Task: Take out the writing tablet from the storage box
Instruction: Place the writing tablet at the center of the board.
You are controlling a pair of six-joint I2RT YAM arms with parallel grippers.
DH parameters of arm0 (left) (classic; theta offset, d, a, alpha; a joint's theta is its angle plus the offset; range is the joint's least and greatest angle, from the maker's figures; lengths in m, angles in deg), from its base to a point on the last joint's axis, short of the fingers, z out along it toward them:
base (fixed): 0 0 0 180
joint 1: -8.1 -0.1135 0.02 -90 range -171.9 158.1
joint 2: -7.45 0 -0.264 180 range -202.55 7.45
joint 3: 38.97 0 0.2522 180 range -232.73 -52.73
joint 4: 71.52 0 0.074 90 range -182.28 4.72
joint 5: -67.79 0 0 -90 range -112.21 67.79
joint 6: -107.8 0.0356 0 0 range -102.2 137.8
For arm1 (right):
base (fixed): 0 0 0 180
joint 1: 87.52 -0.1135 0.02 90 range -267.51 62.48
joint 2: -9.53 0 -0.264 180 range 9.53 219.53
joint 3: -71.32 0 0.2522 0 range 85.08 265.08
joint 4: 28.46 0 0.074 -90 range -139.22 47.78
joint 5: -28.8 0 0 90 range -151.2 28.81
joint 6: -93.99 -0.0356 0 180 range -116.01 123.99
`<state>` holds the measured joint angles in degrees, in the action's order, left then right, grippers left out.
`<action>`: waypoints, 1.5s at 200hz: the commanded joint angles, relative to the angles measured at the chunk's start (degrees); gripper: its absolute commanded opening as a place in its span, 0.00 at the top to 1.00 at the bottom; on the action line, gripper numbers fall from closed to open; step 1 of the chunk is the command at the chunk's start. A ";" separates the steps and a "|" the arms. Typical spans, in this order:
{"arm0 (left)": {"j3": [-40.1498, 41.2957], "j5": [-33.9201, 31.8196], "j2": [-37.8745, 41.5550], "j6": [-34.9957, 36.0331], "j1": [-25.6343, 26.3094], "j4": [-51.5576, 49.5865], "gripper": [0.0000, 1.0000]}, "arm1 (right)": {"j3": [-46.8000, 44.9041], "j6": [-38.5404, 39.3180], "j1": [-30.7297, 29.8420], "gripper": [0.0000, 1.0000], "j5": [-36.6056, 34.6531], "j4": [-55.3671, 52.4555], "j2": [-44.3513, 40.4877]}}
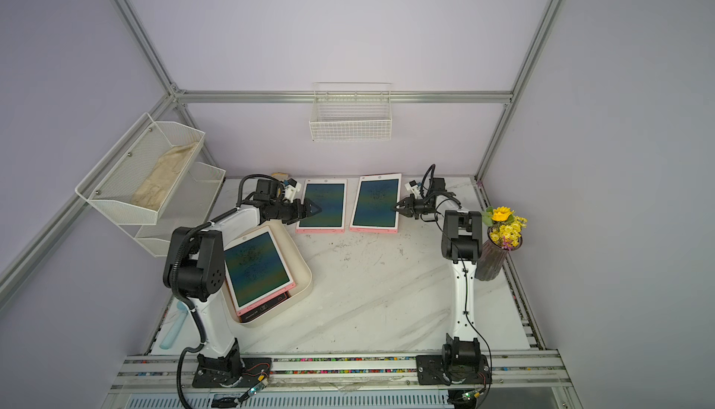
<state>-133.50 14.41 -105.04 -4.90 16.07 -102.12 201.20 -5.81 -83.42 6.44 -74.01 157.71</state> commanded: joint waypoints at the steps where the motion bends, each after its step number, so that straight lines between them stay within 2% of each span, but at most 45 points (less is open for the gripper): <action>1: -5.09 0.91 1.06 1.34 -0.32 1.75 0.08 | 1.54 6.77 -0.56 1.00 -6.82 -0.92 3.49; 39: -5.34 0.81 1.02 1.43 -0.32 1.74 0.08 | 6.33 7.50 -1.72 1.00 -6.84 -3.50 6.21; 170: -6.67 0.77 -0.53 1.38 -0.41 1.75 0.08 | 9.16 6.97 -3.47 1.00 -5.50 -3.89 9.36; 273: -9.29 -1.62 -7.01 1.08 -0.58 2.42 0.10 | 9.74 6.33 -4.04 1.00 -5.82 -3.81 11.24; 300: -9.41 -1.56 -7.40 0.90 -0.58 2.38 0.11 | 9.81 6.22 -4.10 0.95 -6.67 -3.75 11.31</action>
<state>-137.63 12.88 -112.84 -4.92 15.96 -101.20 211.58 -4.96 -86.11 9.30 -79.30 164.68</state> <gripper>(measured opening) 0.892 0.093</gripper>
